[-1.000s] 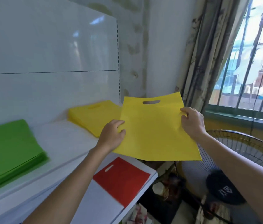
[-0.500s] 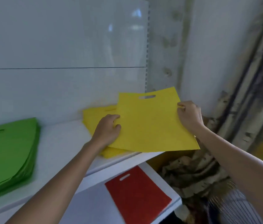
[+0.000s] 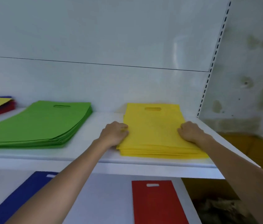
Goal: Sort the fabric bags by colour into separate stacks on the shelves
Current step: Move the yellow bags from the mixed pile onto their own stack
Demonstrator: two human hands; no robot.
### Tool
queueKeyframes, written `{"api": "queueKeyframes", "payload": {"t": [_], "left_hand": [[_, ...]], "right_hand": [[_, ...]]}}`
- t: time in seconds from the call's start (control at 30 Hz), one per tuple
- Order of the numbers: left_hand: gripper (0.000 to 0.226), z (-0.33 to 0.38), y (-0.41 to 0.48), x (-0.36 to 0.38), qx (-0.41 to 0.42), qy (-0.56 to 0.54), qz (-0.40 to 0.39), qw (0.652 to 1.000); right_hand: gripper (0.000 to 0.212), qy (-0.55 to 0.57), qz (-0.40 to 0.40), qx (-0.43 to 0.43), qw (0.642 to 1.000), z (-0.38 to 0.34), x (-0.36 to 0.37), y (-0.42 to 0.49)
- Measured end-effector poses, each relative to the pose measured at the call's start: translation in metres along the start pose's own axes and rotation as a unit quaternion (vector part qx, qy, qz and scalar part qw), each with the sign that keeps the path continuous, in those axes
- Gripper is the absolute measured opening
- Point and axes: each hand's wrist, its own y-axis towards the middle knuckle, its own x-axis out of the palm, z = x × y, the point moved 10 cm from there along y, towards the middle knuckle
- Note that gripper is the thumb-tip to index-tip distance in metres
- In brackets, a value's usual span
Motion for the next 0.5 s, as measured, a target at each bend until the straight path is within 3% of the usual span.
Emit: {"api": "queueKeyframes", "payload": {"t": [0.1,0.27,0.4,0.5], "left_hand": [[0.026,0.000,-0.001,-0.009,-0.012,0.009,0.045,0.999],[0.023,0.000,-0.009,-0.041,-0.004,-0.012,0.112,0.994],[0.025,-0.021,-0.037,-0.094,0.001,0.011,0.164,0.986],[0.026,-0.059,-0.074,-0.151,-0.016,0.033,0.222,0.974]], "right_hand": [[0.037,0.013,0.001,0.006,1.000,0.005,0.004,0.003],[0.033,0.101,0.139,-0.069,0.983,-0.026,-0.044,-0.003],[0.033,0.178,0.189,-0.215,0.941,-0.114,-0.064,-0.019],[0.032,0.251,0.184,-0.283,0.907,-0.204,-0.063,-0.038]]}}
